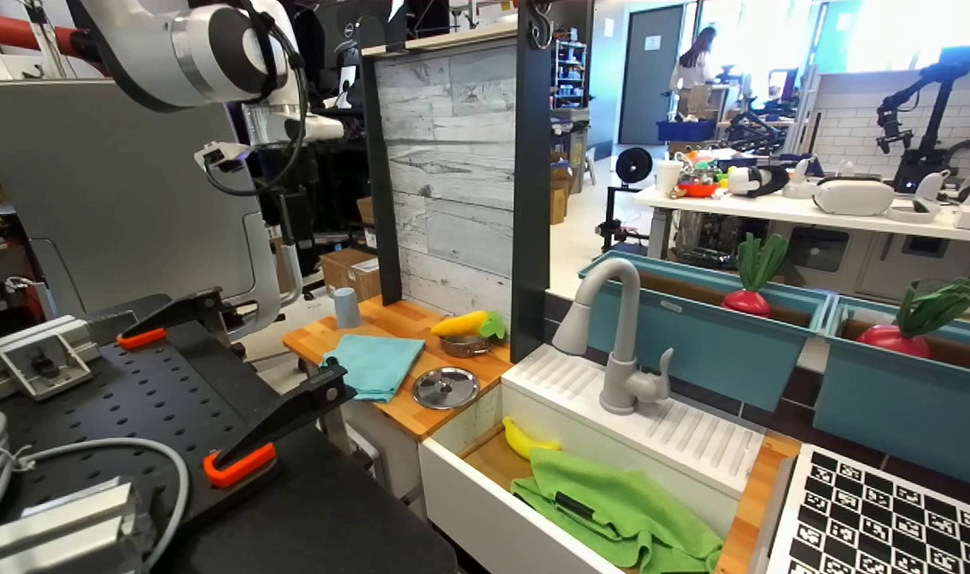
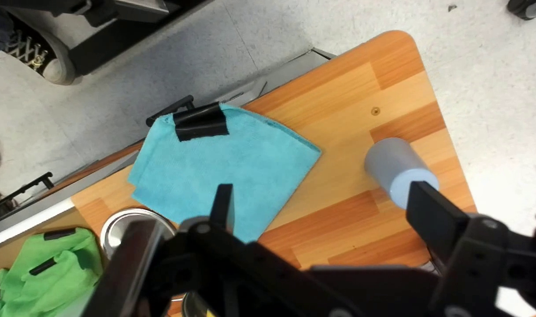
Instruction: Move the upside down cup to the right.
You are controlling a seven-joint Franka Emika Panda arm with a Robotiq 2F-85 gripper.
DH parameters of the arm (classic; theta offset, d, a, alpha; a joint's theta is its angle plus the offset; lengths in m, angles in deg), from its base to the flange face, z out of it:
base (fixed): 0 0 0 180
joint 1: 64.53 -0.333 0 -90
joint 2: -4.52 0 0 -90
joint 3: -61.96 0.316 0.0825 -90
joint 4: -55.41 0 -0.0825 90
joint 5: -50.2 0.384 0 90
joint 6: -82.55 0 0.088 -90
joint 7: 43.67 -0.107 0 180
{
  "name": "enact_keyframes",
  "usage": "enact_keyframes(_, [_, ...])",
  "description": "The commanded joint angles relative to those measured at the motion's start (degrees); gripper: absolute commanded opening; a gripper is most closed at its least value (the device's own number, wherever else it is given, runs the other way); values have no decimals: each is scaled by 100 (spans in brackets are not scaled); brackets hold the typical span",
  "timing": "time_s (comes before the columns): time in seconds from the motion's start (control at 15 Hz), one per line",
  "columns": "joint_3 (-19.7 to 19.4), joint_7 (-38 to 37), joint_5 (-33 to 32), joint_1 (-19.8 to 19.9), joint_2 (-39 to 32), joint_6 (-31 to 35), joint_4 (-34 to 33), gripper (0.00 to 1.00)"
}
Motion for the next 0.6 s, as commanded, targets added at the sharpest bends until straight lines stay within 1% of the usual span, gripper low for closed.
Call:
enact_keyframes(0.0, [-187,-328,24,-222,-588,345,-483,100])
enact_keyframes(0.13, [-222,-486,126,-260,-868,553,-696,100])
enact_keyframes(0.27, [-159,-494,268,-216,-1166,636,-974,100])
enact_keyframes(0.53, [-25,-314,489,-174,-1703,555,-1570,100])
